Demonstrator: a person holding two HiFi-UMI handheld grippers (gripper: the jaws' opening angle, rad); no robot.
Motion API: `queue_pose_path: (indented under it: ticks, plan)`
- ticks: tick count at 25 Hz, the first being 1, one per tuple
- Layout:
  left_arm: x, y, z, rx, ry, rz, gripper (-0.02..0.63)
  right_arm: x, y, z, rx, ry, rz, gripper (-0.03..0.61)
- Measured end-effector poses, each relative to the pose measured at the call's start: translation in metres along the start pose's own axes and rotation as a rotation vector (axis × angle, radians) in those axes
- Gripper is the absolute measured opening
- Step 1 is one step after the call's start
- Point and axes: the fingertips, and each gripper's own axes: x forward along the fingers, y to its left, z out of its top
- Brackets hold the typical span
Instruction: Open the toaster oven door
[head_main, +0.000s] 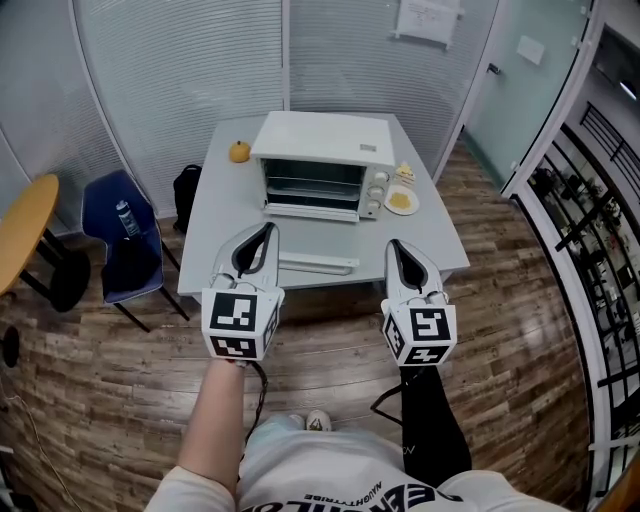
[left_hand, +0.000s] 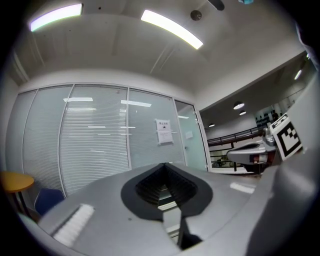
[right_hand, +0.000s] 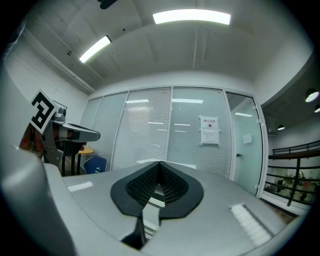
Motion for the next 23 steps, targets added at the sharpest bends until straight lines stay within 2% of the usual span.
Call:
queue_pose_path:
  ticks: [23]
  plan:
    - [0.001,-0.011,-0.003,-0.017,-0.002,-0.016,0.058,-0.008,-0.001,0.009,-0.003,-0.031,0.016,0.003]
